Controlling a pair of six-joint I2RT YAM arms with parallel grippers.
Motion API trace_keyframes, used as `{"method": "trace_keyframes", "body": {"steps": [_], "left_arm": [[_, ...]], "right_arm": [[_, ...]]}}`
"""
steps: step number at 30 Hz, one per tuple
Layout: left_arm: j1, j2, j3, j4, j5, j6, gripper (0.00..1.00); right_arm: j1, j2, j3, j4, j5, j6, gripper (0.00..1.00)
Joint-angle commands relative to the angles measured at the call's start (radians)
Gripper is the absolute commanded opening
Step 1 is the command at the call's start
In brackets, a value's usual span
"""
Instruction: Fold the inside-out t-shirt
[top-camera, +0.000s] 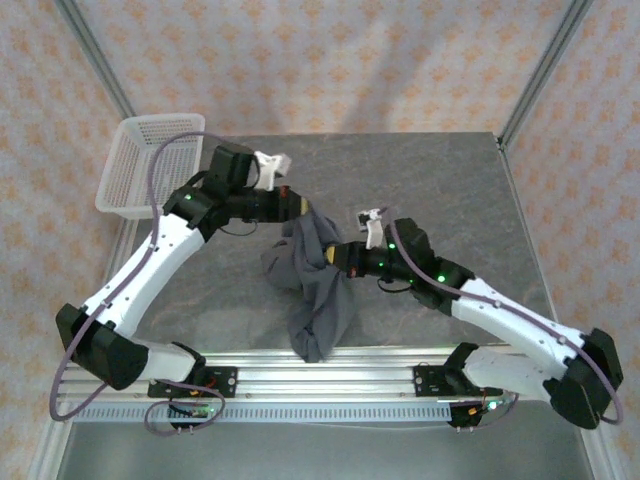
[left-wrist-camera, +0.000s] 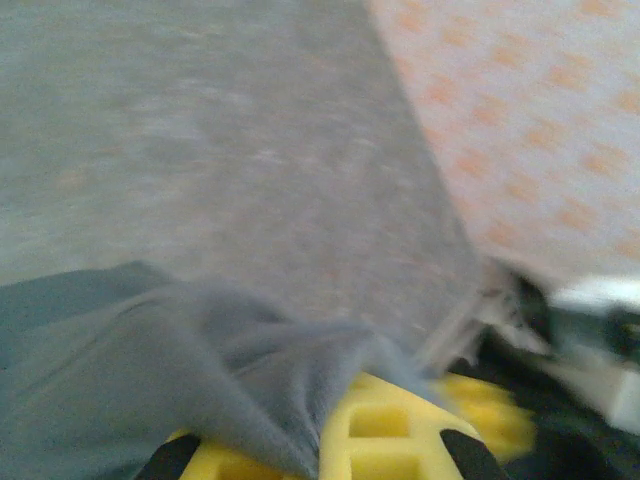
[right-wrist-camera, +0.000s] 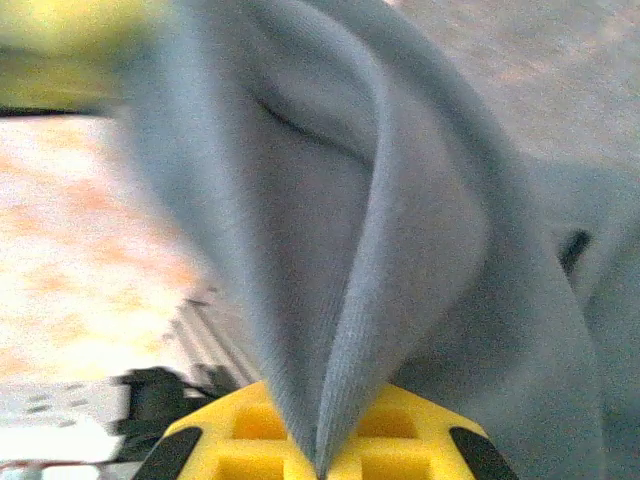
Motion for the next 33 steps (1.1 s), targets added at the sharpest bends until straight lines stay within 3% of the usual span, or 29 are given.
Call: {"method": "trace_keyframes", "body": {"steps": [1, 5, 9, 11, 15, 17, 20, 21, 24, 29, 33], "left_arm": [[0.08, 0.02, -0.125, -0.016, -0.1, -0.033, 0.0], [0.072, 0.03, -0.196, 0.122, 0.011, -0.096, 0.34], [0.084, -0.084, -0.145, 0.001, -0.09, 0.015, 0.59], [0.084, -0.17, -0.129, -0.042, -0.13, 0.112, 0.66], [0.04, -0.29, -0.146, -0.035, -0.042, 0.151, 0.72], [-0.018, -0.274, -0.117, -0.089, -0.084, 0.114, 0.69], [-0.112, -0.223, -0.108, -0.047, -0.074, -0.012, 0.38], [-0.143, -0.209, -0.126, 0.016, -0.058, -0.075, 0.35], [-0.199, -0.16, -0.149, 0.113, -0.101, -0.228, 0.35], [-0.209, -0.094, -0.137, 0.061, -0.239, -0.197, 0.44], [-0.209, -0.035, -0.146, 0.111, -0.135, -0.216, 0.44]], "right_arm": [[0.005, -0.118, 0.001, 0.243, -0.13, 0.042, 0.0], [0.0, -0.132, 0.017, 0.264, -0.111, 0.021, 0.0], [-0.017, -0.131, 0.007, 0.256, -0.047, -0.004, 0.0], [-0.03, -0.13, 0.003, 0.245, -0.035, -0.013, 0.0], [-0.052, -0.116, 0.014, 0.224, -0.043, -0.024, 0.0], [-0.059, -0.106, 0.032, 0.204, -0.053, -0.031, 0.0], [-0.061, -0.094, 0.06, 0.166, -0.052, -0.042, 0.0], [-0.061, -0.089, 0.067, 0.161, -0.054, -0.043, 0.0], [-0.061, -0.084, 0.077, 0.151, -0.052, -0.043, 0.0], [-0.061, -0.087, 0.079, 0.157, -0.055, -0.038, 0.0], [-0.062, -0.085, 0.086, 0.157, -0.057, -0.04, 0.0]]}}
